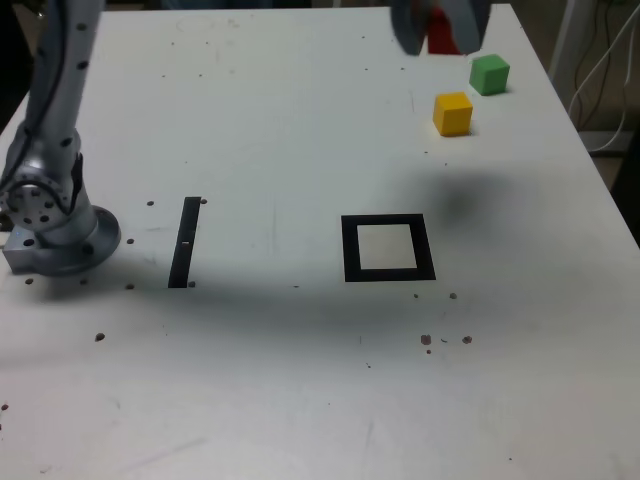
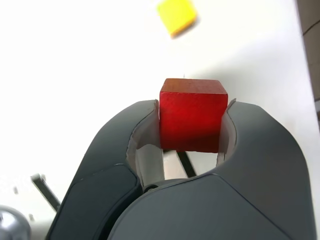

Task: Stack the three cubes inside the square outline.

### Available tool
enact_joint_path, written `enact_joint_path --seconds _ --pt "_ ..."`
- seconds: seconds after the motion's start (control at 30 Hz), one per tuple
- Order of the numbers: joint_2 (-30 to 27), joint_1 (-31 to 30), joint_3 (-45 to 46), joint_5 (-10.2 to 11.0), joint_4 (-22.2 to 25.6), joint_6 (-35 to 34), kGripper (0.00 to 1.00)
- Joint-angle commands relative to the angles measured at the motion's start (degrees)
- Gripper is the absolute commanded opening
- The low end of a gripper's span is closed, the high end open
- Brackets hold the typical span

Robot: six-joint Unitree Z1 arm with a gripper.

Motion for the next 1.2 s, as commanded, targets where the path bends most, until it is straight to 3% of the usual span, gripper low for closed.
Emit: enact_joint_path --seconds 0.0,0.2,0.4,0.6,1.17 --pt "-6.85 -2.03 18.83 -0.71 -0.43 -5.92 0.13" --pt "-10.39 -7.84 28.60 -3.32 -2.29 -13.97 0.13" --pt "-10.88 -14.43 36.68 -6.90 -7.41 -24.35 0.13" --pt "-9.83 -20.79 38.42 -7.81 -9.10 -33.08 0.13" --pt "-2.21 -21.91 32.07 -8.86 -11.20 -35.77 0.13"
